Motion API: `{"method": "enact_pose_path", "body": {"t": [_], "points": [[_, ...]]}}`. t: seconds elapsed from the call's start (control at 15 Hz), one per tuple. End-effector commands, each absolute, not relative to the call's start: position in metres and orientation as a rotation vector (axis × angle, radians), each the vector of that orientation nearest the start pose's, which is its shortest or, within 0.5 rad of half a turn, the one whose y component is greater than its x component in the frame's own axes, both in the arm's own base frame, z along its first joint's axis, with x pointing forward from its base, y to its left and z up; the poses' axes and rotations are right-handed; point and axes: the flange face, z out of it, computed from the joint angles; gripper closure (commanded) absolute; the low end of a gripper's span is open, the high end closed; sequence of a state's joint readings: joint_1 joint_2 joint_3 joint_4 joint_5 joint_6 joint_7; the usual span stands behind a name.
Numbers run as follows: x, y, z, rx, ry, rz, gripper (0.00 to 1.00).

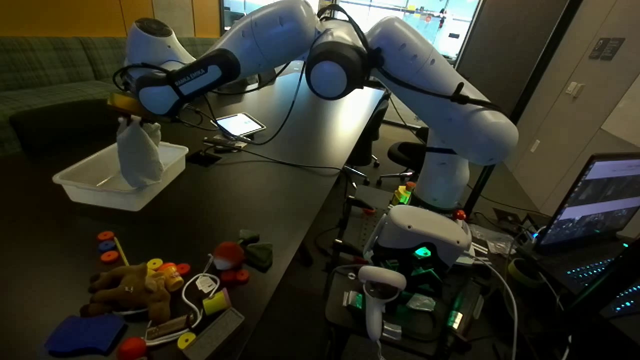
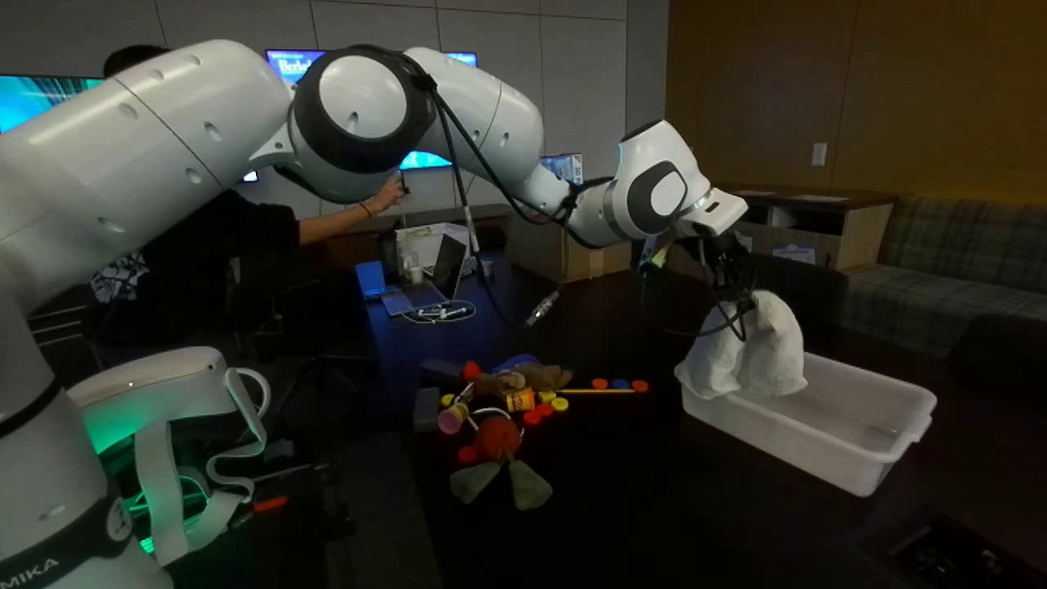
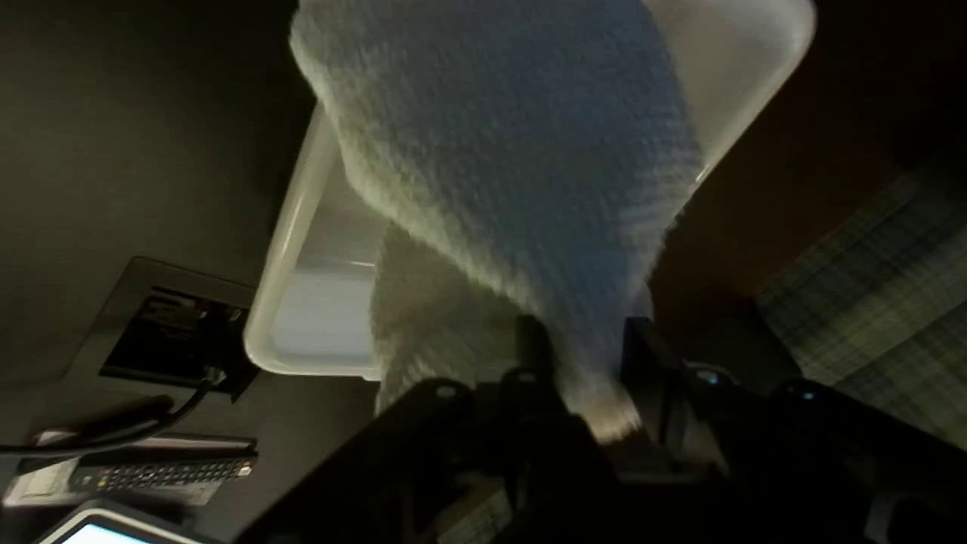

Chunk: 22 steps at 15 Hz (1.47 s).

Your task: Use the white cloth to push the objects to the left and put it in the white container

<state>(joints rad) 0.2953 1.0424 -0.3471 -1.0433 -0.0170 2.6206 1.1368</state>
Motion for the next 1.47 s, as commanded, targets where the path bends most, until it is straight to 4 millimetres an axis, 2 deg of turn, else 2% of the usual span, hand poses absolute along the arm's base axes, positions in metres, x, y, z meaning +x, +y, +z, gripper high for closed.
{"method": "enact_pose_path", "body": {"t": [0.0, 0.2, 0.33, 0.4, 0.6, 0.93, 1.4], "points": [[0.836, 0.064, 0.267, -2.646, 1.410, -1.002, 0.28], [0.838, 0.050, 0.261, -2.699, 1.501, -0.946, 0.08], [0.840, 0.038, 0.271, -2.736, 1.504, -0.905, 0.01], [0.840, 0.033, 0.275, -2.742, 1.510, -0.878, 0.00], [0.835, 0.017, 0.296, -2.854, 1.327, -0.680, 0.00], [0.819, -0.002, 0.308, -3.029, 1.015, -0.410, 0.00], [0.763, -0.012, 0.313, -3.167, 0.668, 0.045, 0.00]]}}
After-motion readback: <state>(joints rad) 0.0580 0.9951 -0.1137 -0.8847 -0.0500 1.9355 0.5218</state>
